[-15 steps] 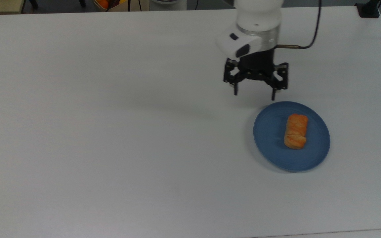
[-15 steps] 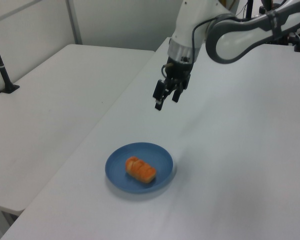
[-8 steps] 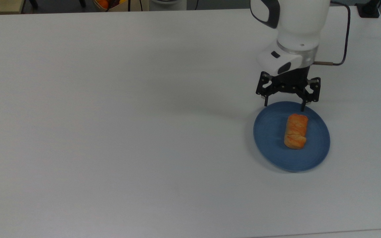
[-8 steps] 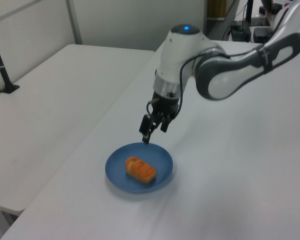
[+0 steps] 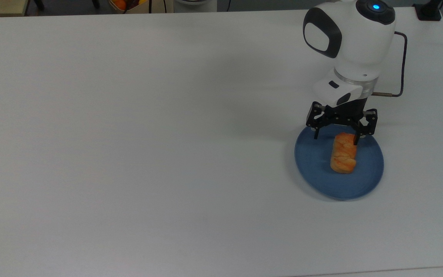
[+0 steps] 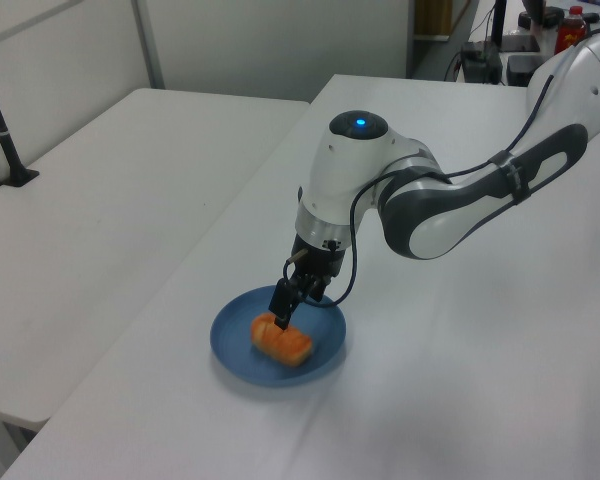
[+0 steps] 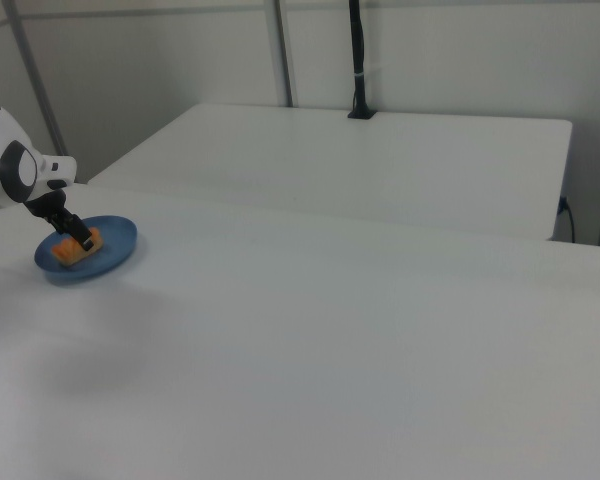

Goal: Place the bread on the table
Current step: 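Lower the gripper around the bread roll and close on it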

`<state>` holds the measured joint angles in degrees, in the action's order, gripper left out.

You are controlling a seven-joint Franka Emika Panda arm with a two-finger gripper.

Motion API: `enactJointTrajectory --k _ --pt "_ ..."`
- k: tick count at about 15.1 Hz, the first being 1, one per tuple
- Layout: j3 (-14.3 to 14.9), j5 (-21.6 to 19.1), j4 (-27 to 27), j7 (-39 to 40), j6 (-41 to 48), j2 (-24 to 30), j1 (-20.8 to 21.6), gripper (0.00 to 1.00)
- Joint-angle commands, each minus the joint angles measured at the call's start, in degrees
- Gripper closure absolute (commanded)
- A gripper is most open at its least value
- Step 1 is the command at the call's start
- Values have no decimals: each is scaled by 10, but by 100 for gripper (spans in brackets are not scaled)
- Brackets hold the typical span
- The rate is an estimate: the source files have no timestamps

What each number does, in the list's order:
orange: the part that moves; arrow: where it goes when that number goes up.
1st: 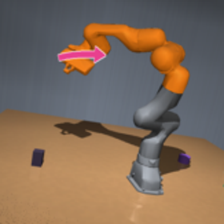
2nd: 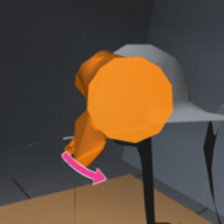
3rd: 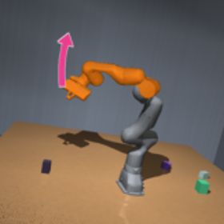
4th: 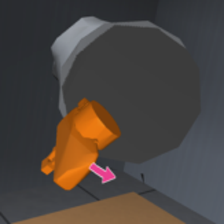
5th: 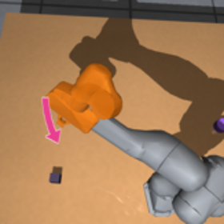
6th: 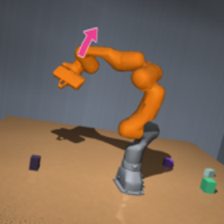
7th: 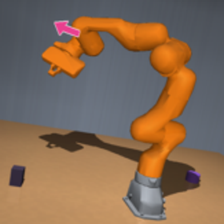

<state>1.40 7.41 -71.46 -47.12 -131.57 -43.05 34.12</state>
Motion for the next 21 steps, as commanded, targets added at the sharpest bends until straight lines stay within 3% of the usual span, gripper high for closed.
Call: enactJointTrajectory --k 1,6,14,17,21 --pt "12 15 14 -29 -24 -16 17 0" --pt "13 57 15 -81 -51 -31 24 0" --pt "17 61 26 -88 -63 -51 29 2" --pt "17 76 24 -88 -66 -51 29 19" --pt "15 106 21 -88 -68 -53 29 55"
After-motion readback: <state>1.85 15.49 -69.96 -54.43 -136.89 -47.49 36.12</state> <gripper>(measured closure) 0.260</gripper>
